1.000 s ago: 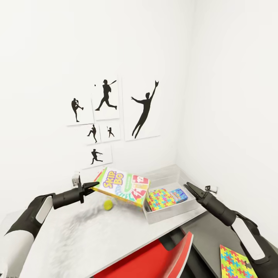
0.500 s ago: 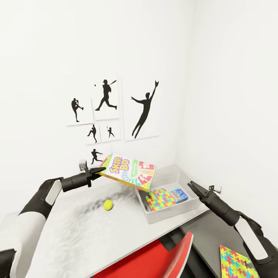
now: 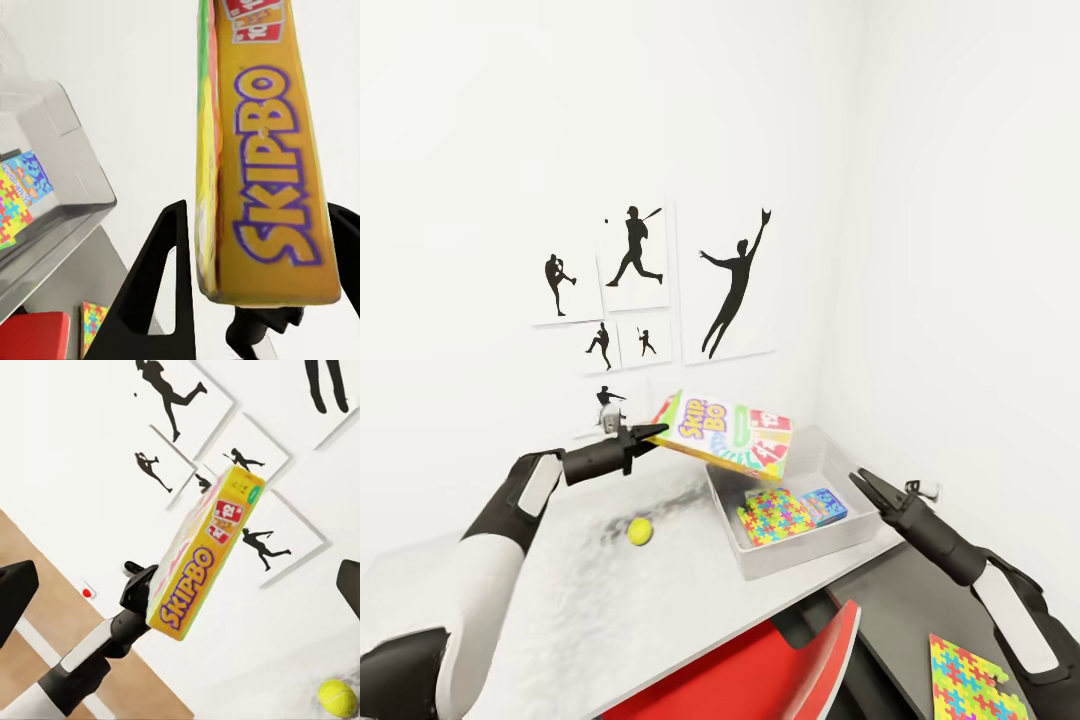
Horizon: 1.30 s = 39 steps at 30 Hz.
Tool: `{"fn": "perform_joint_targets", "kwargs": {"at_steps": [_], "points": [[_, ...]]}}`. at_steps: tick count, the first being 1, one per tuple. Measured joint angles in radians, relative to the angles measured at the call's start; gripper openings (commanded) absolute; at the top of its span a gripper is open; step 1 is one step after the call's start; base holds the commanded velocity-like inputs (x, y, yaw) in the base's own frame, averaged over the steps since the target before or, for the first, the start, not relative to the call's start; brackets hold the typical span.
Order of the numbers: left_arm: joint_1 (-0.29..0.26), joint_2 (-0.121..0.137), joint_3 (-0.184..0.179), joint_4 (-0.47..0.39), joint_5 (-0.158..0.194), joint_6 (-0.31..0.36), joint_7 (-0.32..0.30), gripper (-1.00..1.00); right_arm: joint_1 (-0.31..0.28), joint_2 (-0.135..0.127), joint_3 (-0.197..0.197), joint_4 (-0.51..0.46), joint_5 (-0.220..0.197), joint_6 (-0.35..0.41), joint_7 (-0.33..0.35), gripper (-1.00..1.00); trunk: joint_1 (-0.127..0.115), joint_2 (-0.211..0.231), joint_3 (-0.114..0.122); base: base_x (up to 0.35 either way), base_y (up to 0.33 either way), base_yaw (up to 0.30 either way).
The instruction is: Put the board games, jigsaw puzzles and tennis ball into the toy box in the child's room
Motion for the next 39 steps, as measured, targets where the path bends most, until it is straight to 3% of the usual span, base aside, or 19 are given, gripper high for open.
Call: {"fn": "perform_joint_targets", "kwargs": {"at_steps": [8, 17, 20, 24, 31, 39], "points": [[-0.001, -0.102, 0.104, 0.000, 0.011, -0.085, 0.188, -1.00, 0.000, -0.006, 0.000, -0.004, 0.004, 0.000, 0.073, 1.00, 0.000, 0.000, 0.000, 0.000, 0.000, 0.000], [0.000, -0.190, 0.119, 0.005, 0.013, -0.202, 0.296, -1.00, 0.000, -0.009, 0.000, -0.002, 0.005, -0.001, 0.080, 1.00, 0.000, 0.000, 0.000, 0.000, 0.000, 0.000], [0.000, -0.204, 0.119, 0.023, 0.011, -0.219, 0.304, -1.00, 0.000, -0.009, 0.000, -0.002, 0.005, -0.001, 0.080, 1.00, 0.000, 0.000, 0.000, 0.000, 0.000, 0.000], [0.000, -0.216, 0.118, 0.097, 0.007, -0.291, 0.309, -1.00, 0.000, -0.009, 0.000, -0.002, 0.004, 0.003, 0.080, 1.00, 0.000, 0.000, 0.000, 0.000, 0.000, 0.000], [0.000, -0.225, 0.119, 0.185, 0.009, -0.367, 0.309, -1.00, 0.000, -0.009, 0.000, 0.002, 0.000, 0.007, 0.081, 1.00, 0.000, 0.000, 0.000, 0.000, 0.000, 0.000], [0.000, -0.237, 0.119, 0.203, 0.009, -0.407, 0.337, -1.00, 0.000, -0.009, 0.000, 0.005, 0.000, 0.004, 0.083, 1.00, 0.000, 0.000, 0.000, 0.000, 0.000, 0.000]]}}
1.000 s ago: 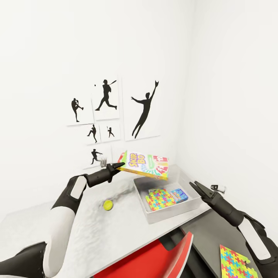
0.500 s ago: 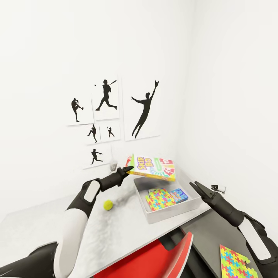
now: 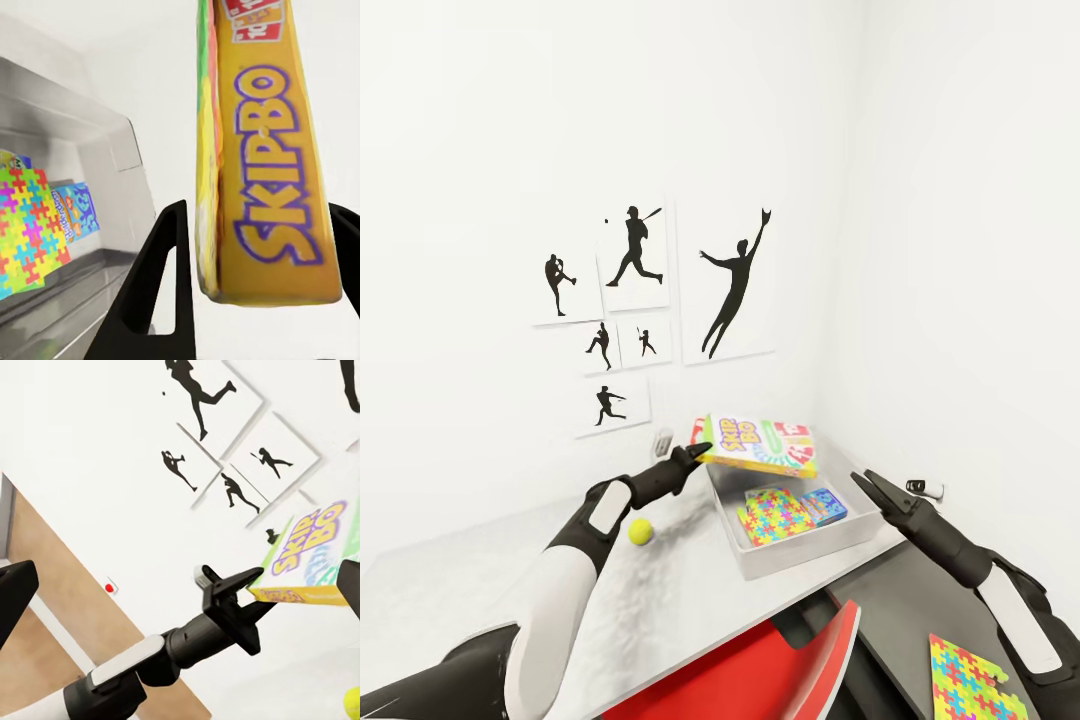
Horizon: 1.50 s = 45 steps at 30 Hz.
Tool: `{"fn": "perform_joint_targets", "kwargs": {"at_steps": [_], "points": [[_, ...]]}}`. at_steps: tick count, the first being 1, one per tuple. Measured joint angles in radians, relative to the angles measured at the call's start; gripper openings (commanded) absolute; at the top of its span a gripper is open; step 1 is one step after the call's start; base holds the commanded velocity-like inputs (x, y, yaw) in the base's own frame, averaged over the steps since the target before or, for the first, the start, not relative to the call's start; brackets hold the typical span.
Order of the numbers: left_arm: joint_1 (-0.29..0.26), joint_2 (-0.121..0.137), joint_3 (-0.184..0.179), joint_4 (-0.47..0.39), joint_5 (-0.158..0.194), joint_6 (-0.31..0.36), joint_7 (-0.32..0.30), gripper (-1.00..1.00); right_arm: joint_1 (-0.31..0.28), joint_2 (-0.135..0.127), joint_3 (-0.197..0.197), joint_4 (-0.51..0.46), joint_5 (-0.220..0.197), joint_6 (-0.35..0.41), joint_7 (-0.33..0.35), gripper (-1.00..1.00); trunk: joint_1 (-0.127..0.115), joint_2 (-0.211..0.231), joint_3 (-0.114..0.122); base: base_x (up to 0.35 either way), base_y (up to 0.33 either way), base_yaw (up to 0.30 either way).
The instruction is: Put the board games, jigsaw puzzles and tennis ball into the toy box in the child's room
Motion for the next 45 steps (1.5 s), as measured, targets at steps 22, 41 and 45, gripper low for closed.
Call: {"fn": "perform_joint_targets", "kwargs": {"at_steps": [22, 41, 45], "points": [[0.019, 0.026, -0.013, 0.079, -0.014, -0.072, 0.081, -1.00, 0.003, 0.048, -0.012, 0.062, -0.003, -0.049, -0.033, 1.00, 0.000, 0.000, 0.000, 0.000, 0.000, 0.000], [0.020, 0.032, -0.015, 0.078, -0.013, -0.069, 0.080, -1.00, 0.003, 0.050, -0.014, 0.075, -0.001, -0.094, -0.037, 1.00, 0.000, 0.000, 0.008, 0.000, 0.000, -0.065], [0.021, 0.032, -0.015, 0.078, -0.012, -0.069, 0.077, -1.00, 0.003, 0.050, -0.014, 0.074, -0.001, -0.095, -0.037, 1.00, 0.000, 0.000, 0.009, 0.000, 0.000, -0.016]]}}
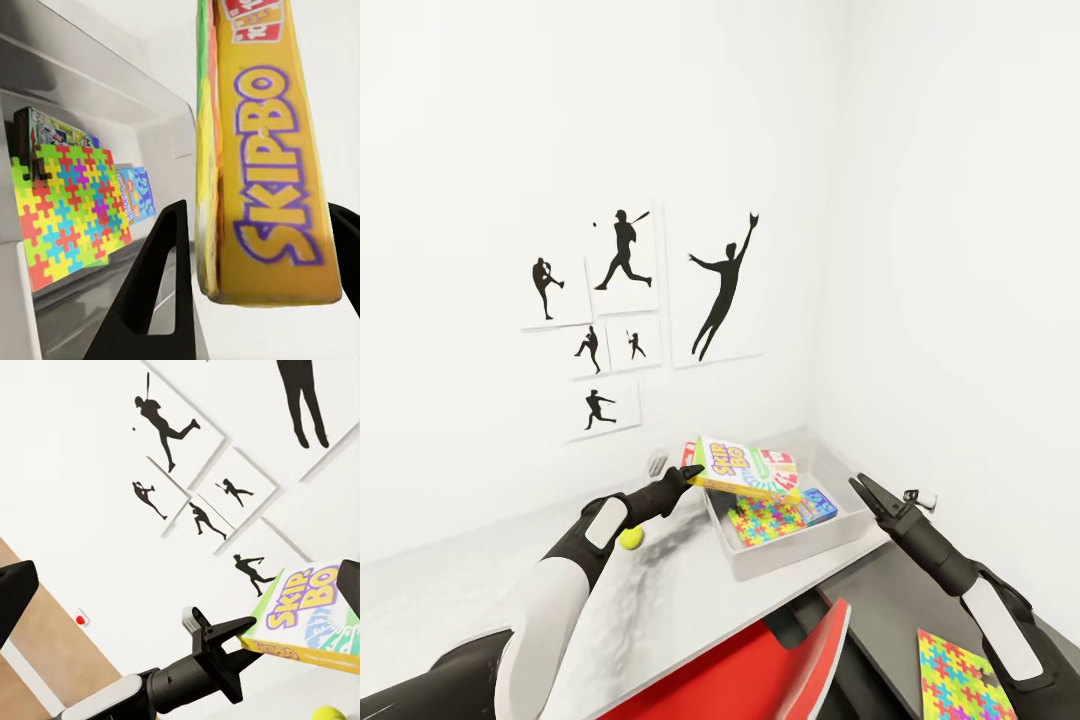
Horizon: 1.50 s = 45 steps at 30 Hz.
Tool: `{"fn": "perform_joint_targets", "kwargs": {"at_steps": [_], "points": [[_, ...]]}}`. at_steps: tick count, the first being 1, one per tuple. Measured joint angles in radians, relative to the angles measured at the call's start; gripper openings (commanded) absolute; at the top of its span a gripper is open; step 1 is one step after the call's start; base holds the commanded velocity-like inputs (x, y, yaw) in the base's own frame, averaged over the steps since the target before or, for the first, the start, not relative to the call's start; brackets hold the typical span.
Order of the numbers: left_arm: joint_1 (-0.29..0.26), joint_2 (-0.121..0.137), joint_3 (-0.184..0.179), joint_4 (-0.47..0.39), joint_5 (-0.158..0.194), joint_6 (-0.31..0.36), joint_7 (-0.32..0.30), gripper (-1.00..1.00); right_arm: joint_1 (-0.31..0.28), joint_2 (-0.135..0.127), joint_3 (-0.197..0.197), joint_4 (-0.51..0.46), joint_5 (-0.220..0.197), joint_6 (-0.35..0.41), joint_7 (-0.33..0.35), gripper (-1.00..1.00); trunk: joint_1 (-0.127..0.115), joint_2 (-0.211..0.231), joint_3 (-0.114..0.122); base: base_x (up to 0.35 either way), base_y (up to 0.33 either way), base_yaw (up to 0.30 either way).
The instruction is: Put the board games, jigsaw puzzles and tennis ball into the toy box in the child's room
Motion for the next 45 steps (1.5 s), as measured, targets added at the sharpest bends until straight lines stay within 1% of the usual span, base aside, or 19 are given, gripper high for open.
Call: {"fn": "perform_joint_targets", "kwargs": {"at_steps": [7, 17, 31, 34, 37, 39, 45], "points": [[0.000, 0.000, 0.000, 0.000, 0.000, -0.001, -0.003, -1.00, 0.000, 0.001, 0.000, -0.002, 0.001, 0.000, 0.000, 1.00, 0.000, 0.000, 0.000, 0.000, 0.000, -0.013], [0.000, 0.001, 0.000, 0.000, 0.000, -0.002, -0.005, -1.00, 0.000, 0.001, 0.000, -0.005, 0.001, 0.000, 0.000, 1.00, 0.000, 0.000, 0.008, 0.000, 0.000, -0.130], [0.002, 0.002, 0.000, -0.004, 0.000, 0.001, -0.008, -1.00, 0.000, 0.003, 0.000, -0.010, 0.002, 0.000, 0.000, 1.00, 0.000, 0.000, 0.009, 0.000, 0.000, -0.009], [0.002, 0.004, 0.001, -0.006, 0.001, 0.018, -0.008, -1.00, 0.000, 0.004, 0.001, -0.011, 0.002, -0.001, -0.001, 1.00, 0.000, 0.000, 0.009, 0.000, 0.000, 0.000], [-0.007, 0.019, 0.007, -0.010, 0.002, 0.077, -0.008, -1.00, 0.000, 0.006, 0.002, -0.013, 0.002, -0.002, -0.002, 1.00, 0.000, 0.000, 0.009, 0.000, 0.000, 0.000], [-0.010, 0.024, 0.008, -0.010, 0.001, 0.111, -0.001, -1.00, 0.000, 0.006, 0.003, -0.014, 0.003, -0.002, -0.009, 1.00, 0.000, 0.000, 0.009, 0.000, 0.000, 0.000], [-0.017, 0.025, 0.010, -0.010, 0.000, 0.132, 0.013, -1.00, 0.000, 0.007, 0.006, -0.014, 0.003, -0.002, -0.031, 1.00, 0.000, 0.000, 0.009, 0.000, 0.000, 0.000]]}}
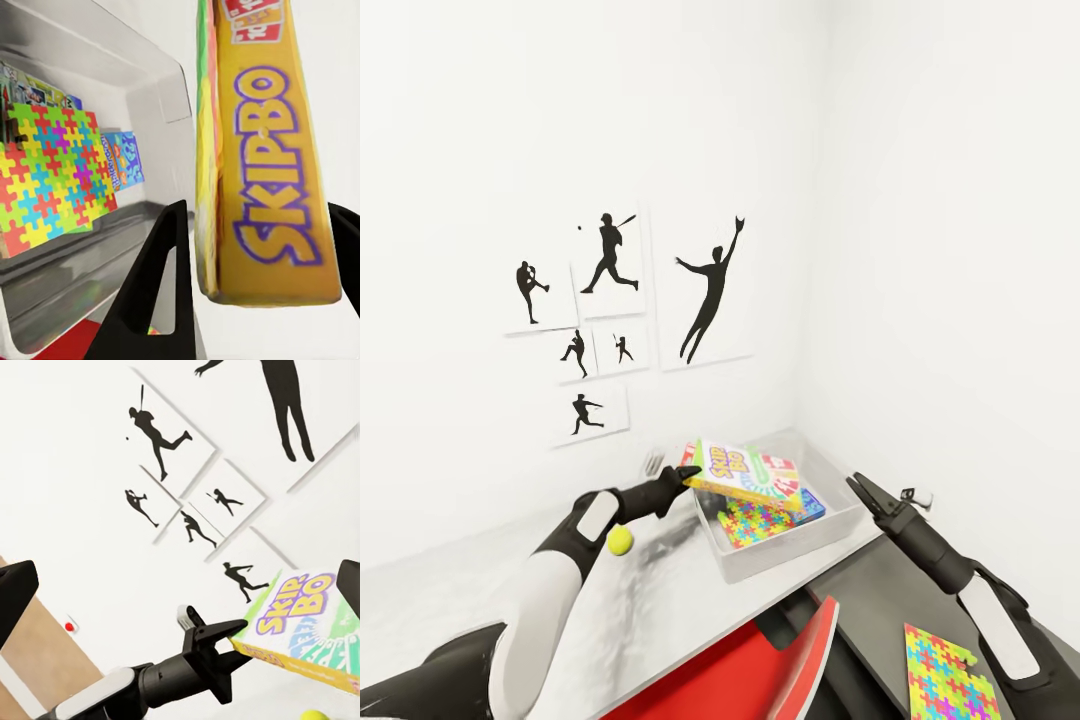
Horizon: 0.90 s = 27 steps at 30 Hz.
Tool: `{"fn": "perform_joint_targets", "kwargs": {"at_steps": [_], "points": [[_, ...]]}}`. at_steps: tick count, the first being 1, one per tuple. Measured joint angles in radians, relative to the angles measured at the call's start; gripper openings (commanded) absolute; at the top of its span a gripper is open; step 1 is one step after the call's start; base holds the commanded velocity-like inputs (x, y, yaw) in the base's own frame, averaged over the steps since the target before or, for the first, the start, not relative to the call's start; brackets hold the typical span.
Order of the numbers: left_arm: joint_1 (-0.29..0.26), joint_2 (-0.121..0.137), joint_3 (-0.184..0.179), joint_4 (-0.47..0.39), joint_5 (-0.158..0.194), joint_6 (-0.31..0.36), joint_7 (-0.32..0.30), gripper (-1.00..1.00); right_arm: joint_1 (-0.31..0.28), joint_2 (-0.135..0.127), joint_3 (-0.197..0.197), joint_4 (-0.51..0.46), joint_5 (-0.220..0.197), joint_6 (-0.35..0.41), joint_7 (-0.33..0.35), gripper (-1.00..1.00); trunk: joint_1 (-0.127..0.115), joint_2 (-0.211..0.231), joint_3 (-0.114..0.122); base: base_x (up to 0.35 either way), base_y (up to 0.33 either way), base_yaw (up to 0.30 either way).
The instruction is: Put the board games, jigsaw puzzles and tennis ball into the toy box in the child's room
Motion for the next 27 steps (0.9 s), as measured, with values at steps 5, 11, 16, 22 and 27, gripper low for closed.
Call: {"fn": "perform_joint_targets", "kwargs": {"at_steps": [5, 11, 16, 22, 27], "points": [[-0.030, -0.004, -0.001, 0.003, -0.001, -0.001, 0.046, -1.00, 0.000, 0.001, 0.002, 0.000, 0.000, 0.000, -0.004, 1.00, 0.000, 0.000, 0.000, 0.000, 0.000, 0.000], [-0.070, -0.011, -0.001, 0.004, 0.004, -0.004, 0.118, -1.00, 0.000, 0.002, 0.003, 0.000, 0.000, -0.001, -0.004, 1.00, 0.000, 0.000, 0.000, 0.000, 0.000, 0.000], [-0.096, -0.033, -0.003, 0.003, 0.001, -0.011, 0.128, -1.00, 0.000, 0.002, 0.003, 0.000, 0.001, -0.002, -0.003, 1.00, 0.000, 0.000, 0.000, 0.000, 0.000, 0.000], [-0.108, -0.055, -0.004, 0.003, 0.000, -0.021, 0.137, -1.00, 0.000, 0.002, 0.003, 0.000, 0.001, -0.002, -0.003, 1.00, 0.000, 0.000, 0.000, 0.000, 0.000, 0.000], [-0.110, -0.057, -0.004, 0.006, -0.002, -0.032, 0.187, -1.00, 0.000, 0.002, 0.003, 0.000, 0.000, -0.002, -0.003, 1.00, 0.000, 0.000, 0.000, 0.000, 0.000, 0.000]]}}
